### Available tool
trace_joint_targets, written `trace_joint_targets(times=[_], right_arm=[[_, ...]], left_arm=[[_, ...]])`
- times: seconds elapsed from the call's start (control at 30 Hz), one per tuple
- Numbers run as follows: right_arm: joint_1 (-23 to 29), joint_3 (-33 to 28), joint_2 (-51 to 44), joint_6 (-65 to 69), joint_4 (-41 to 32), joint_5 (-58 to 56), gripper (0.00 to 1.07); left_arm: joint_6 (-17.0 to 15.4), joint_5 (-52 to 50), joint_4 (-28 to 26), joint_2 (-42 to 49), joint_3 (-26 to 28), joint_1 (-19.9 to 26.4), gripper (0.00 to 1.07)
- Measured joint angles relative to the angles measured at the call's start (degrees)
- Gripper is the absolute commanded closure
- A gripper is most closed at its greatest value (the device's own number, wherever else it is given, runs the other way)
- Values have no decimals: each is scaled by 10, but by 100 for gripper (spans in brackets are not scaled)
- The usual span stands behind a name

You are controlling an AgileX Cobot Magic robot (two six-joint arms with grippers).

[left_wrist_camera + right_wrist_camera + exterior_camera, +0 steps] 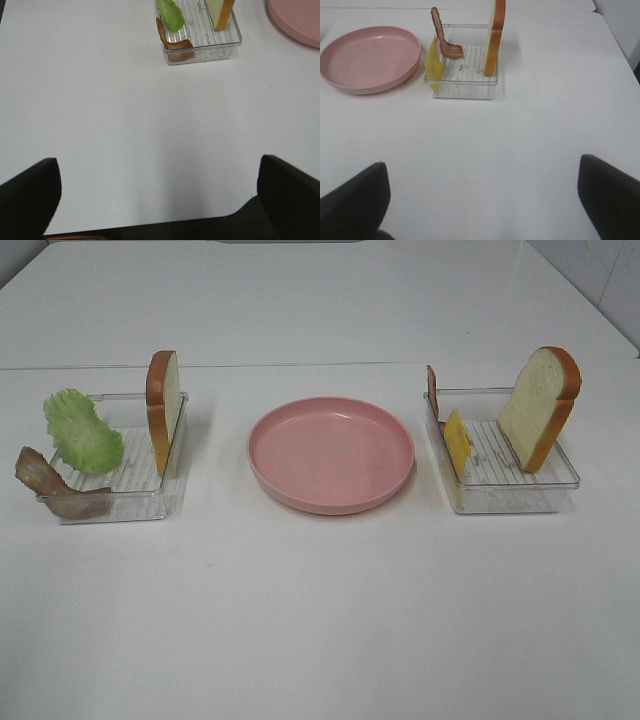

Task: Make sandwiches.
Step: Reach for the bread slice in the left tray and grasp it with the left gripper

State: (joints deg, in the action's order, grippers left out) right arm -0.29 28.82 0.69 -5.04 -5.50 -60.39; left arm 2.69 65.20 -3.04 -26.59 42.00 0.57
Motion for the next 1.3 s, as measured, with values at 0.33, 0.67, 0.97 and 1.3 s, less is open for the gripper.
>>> trace_joint_targets(times=[0.33, 0.67, 0.97, 1.3], right_arm=[[0, 0, 0, 0, 0, 0, 10], [0, 0, 0, 0, 0, 0, 10], [0, 0, 0, 0, 0, 0, 10], [0, 0, 0, 0, 0, 0, 10]], left_arm=[[0, 38, 0, -353, 253, 0, 7], [5, 43, -30, -608, 486, 0, 7], [-6, 43, -36, -818, 667, -65, 7], [-60, 43, -32, -971, 755, -142, 7]])
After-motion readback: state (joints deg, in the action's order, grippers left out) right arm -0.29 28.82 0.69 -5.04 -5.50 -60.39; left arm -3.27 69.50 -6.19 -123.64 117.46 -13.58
